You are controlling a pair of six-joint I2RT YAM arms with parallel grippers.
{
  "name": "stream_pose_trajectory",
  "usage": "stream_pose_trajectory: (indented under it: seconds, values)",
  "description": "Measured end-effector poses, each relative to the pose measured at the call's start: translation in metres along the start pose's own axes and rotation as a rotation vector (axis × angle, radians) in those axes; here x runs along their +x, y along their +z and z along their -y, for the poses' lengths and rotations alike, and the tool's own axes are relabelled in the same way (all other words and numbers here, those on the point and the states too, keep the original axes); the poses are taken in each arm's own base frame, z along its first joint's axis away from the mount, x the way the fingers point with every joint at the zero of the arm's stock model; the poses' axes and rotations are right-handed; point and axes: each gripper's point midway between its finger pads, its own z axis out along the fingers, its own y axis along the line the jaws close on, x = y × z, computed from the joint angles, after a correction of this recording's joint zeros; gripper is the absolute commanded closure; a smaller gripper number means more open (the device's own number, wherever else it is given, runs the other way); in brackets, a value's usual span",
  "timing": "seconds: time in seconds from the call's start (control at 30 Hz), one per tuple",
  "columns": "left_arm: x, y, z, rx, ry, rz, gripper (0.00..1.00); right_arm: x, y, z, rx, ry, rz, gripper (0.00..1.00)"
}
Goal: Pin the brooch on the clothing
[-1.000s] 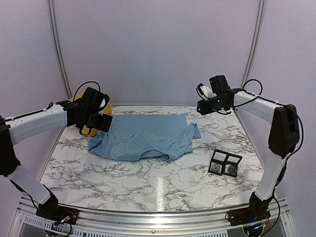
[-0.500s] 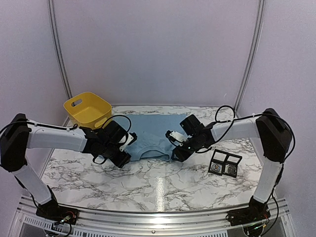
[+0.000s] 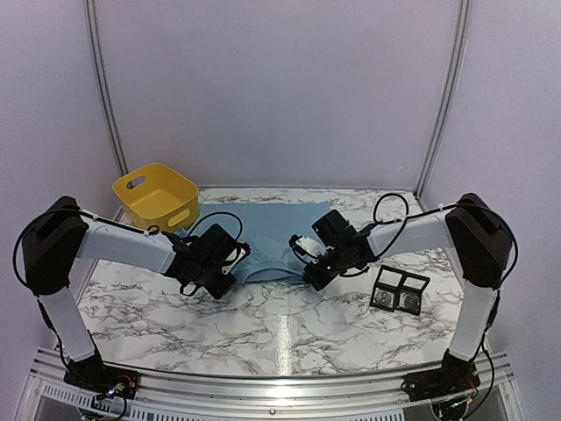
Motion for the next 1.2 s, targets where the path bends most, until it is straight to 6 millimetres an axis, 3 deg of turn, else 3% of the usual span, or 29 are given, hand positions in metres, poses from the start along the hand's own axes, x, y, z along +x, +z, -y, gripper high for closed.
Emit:
stream_pose_trajectory:
  seconds: [0.13,0.23,0.37,0.5,0.6,0.73,0.8,0.9,0.93,1.0,1.07,1.13,1.2]
  values:
    - [-0.004,-0.019,-0.004,0.008,-0.017,0.047,1.0,-0.006,-0.008,0.0,0.004,-0.008,-0.002,1.0]
    - [-0.018,-0.049,-0.006,0.043,-0.043,0.113,1.0,-0.011,-0.024,-0.004,-0.009,-0.023,-0.015,1.0]
    - [-0.03,-0.101,-0.007,0.122,-0.113,0.207,1.0,-0.017,-0.071,-0.023,-0.08,-0.038,-0.008,1.0]
    - [-0.013,-0.14,0.011,0.242,-0.189,0.217,1.0,-0.004,-0.11,-0.059,-0.201,-0.047,-0.025,1.0]
    - [0.018,-0.148,0.035,0.332,-0.238,0.124,1.0,0.032,-0.117,-0.101,-0.328,-0.05,-0.124,1.0]
    - [0.061,-0.15,0.067,0.425,-0.286,-0.054,1.0,0.096,-0.114,-0.147,-0.482,-0.022,-0.326,1.0]
    - [0.077,-0.154,0.08,0.461,-0.296,-0.133,1.0,0.117,-0.114,-0.157,-0.529,0.008,-0.4,0.98]
    - [0.104,-0.159,0.099,0.509,-0.296,-0.254,1.0,0.137,-0.114,-0.168,-0.584,0.042,-0.49,0.84]
    - [0.111,-0.16,0.103,0.518,-0.292,-0.283,0.93,0.14,-0.114,-0.17,-0.595,0.047,-0.507,0.74]
    - [0.127,-0.164,0.11,0.533,-0.284,-0.353,0.61,0.144,-0.116,-0.173,-0.615,0.056,-0.534,0.61]
    - [0.138,-0.168,0.115,0.546,-0.271,-0.405,0.39,0.143,-0.119,-0.176,-0.63,0.054,-0.543,0.51]
    - [0.145,-0.171,0.117,0.55,-0.261,-0.434,0.24,0.132,-0.123,-0.178,-0.644,0.048,-0.523,0.44]
    - [0.144,-0.173,0.113,0.533,-0.254,-0.432,0.21,0.111,-0.128,-0.178,-0.656,0.039,-0.471,0.43]
